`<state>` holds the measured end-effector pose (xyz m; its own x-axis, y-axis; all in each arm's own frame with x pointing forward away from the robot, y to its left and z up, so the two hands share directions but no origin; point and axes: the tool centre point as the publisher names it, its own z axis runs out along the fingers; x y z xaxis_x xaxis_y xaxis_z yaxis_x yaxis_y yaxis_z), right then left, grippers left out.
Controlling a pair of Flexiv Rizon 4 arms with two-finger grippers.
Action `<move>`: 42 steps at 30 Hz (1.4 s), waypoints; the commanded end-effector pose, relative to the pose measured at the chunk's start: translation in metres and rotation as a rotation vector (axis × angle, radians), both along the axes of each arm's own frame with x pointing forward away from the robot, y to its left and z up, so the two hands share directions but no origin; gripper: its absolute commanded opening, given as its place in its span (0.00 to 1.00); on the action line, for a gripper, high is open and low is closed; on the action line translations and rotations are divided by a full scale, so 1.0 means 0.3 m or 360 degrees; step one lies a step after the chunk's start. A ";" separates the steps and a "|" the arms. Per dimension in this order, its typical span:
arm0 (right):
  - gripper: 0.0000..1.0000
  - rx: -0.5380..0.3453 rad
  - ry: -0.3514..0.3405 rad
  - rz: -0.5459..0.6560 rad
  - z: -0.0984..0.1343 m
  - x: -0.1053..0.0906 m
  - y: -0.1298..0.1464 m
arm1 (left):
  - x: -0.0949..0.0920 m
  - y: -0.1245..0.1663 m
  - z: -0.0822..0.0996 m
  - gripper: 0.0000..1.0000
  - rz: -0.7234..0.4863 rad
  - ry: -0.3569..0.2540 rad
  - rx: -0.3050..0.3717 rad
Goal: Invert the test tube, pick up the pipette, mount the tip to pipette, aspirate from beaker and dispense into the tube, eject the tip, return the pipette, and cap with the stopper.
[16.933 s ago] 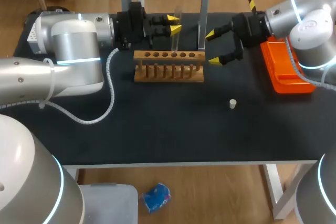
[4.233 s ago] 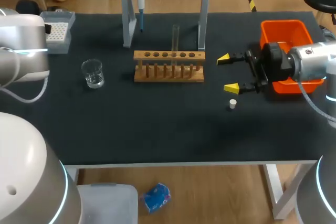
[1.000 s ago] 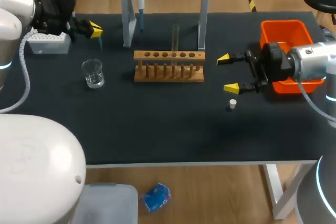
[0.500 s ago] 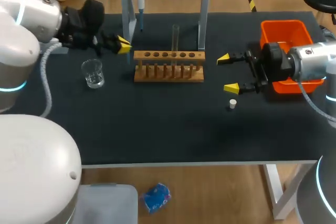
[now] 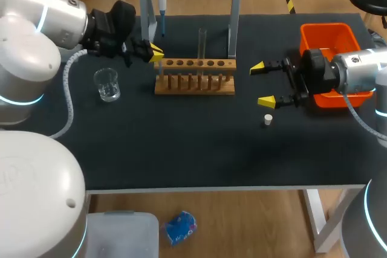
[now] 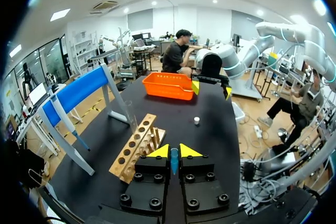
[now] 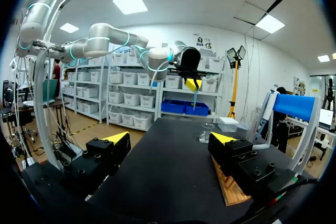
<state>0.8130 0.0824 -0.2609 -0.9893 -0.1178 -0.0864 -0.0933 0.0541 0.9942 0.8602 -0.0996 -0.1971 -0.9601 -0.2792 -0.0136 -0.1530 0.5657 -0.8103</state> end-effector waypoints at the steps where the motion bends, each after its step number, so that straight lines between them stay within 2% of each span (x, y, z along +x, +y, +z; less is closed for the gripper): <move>1: 1.00 -0.0002 -0.0001 0.0000 -0.001 -0.002 -0.002 | 0.005 -0.020 -0.006 0.00 -0.0016 0.0007 0.0021; 5: 1.00 0.0065 0.0056 0.0024 -0.012 0.007 0.034 | -0.001 -0.103 -0.020 0.00 -0.0068 0.0020 -0.0011; 16: 1.00 0.0034 0.0128 0.0048 -0.034 0.035 0.152 | -0.071 -0.262 -0.065 0.00 -0.0126 0.0065 -0.0007; 23: 1.00 0.0025 0.0159 0.0078 -0.041 0.036 0.213 | -0.098 -0.316 -0.083 0.00 -0.0135 0.0068 -0.0057; 25: 1.00 -0.0015 0.0157 0.0055 -0.046 0.038 0.226 | -0.104 -0.336 -0.090 0.00 -0.0143 0.0069 -0.0050; 33: 1.00 0.0018 0.0164 0.0045 -0.057 0.051 0.269 | -0.129 -0.392 -0.106 0.00 -0.0199 0.0084 -0.0073; 42: 1.00 0.0021 0.0149 0.0069 -0.063 0.047 0.315 | -0.134 -0.407 -0.124 0.00 -0.0207 0.0092 -0.0081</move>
<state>0.8249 0.1725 -0.2779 -0.9877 -0.1560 0.0046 -0.0017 0.0399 0.9992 0.8194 -0.2184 -0.2329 -0.9875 -0.1477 0.0550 -0.1273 0.5421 -0.8306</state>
